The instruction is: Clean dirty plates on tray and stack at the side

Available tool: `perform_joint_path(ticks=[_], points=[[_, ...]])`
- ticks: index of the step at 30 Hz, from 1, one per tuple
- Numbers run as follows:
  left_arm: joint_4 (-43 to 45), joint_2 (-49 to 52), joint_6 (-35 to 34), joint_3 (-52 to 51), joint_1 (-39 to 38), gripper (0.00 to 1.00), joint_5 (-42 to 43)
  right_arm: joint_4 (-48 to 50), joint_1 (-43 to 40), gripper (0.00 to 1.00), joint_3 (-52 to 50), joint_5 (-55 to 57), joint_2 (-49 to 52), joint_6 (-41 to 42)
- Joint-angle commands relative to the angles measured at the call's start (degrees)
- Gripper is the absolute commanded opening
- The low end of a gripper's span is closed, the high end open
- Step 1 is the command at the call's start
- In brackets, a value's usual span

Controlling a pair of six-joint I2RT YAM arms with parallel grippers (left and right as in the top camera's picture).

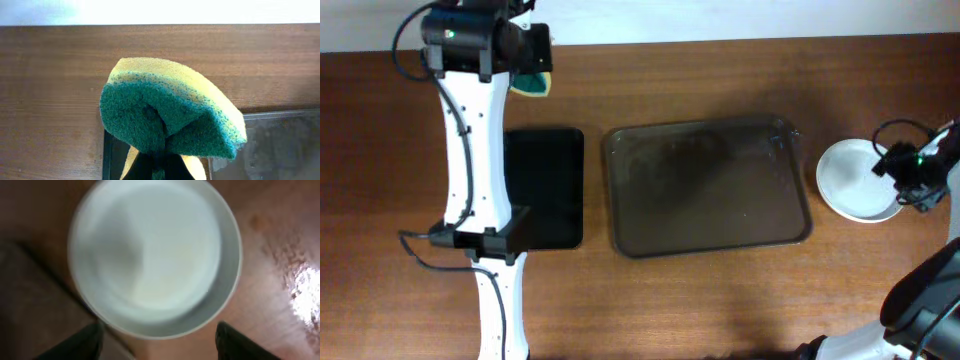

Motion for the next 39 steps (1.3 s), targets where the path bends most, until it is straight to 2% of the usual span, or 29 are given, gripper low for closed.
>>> perform_joint_path(ticks=[1,4,7,10,14,16,17,19,23,26,29,32,36,38,39], points=[[-0.02,-6.16,-0.57,-9.84,0.42,0.00,1.01,-4.20,3.98,0.75,4.85,-0.81,-0.57,-2.71],[-0.02,-9.03,-3.02,-32.17,0.46,0.00,0.31,-4.59,6.51,0.78,4.83,-0.79,-0.50,-2.71],[2.54,-9.03,-7.15,-48.52,0.57,0.00,-2.71,-4.61,6.51,0.79,4.83,-0.81,-0.50,-2.71],[16.15,-9.03,-7.08,-65.02,0.59,0.00,-2.64,-4.63,6.51,0.80,4.83,-0.81,-0.50,-2.71],[30.99,-9.03,-6.93,-79.47,1.14,0.00,-2.64,-4.68,6.51,0.81,4.83,-0.83,-0.46,-2.73],[34.77,-9.03,-6.95,-83.27,2.67,0.00,-2.43,-4.92,6.51,0.81,4.83,-1.46,-0.46,-4.07],[34.86,-9.31,-6.95,-82.93,3.41,0.26,-2.16,-5.16,6.51,0.83,4.85,-1.88,-0.55,-5.55],[34.53,-10.97,-6.95,-80.94,3.45,1.00,-2.19,-6.01,6.51,0.84,4.87,-1.88,-1.07,-5.55],[25.81,-21.51,-6.95,-65.33,3.39,1.00,-2.21,-10.12,6.51,0.92,5.49,-3.78,-9.62,-8.28],[25.29,-27.67,-6.93,-64.22,3.39,0.99,-2.21,-14.12,8.13,0.96,5.51,-4.66,-18.45,-12.85],[25.27,-27.82,-6.93,-64.24,3.39,1.00,-2.21,-19.61,17.64,0.99,5.49,-4.63,-30.42,-14.27],[25.27,-27.82,-6.95,-64.24,3.39,1.00,-2.21,-25.66,25.44,0.99,5.49,-4.63,-35.54,-14.05],[25.27,-27.82,-6.93,-64.24,3.39,1.00,-2.21,-24.50,25.94,0.99,5.49,-4.07,-35.36,-14.05],[25.27,-27.82,-6.93,-64.24,3.39,1.00,-2.21,-16.98,26.34,0.99,4.90,-5.31,-35.26,-14.05],[25.27,-27.82,-6.93,-64.24,3.39,0.99,-2.21,-8.70,28.06,0.99,1.97,-4.55,-36.63,-14.08]])
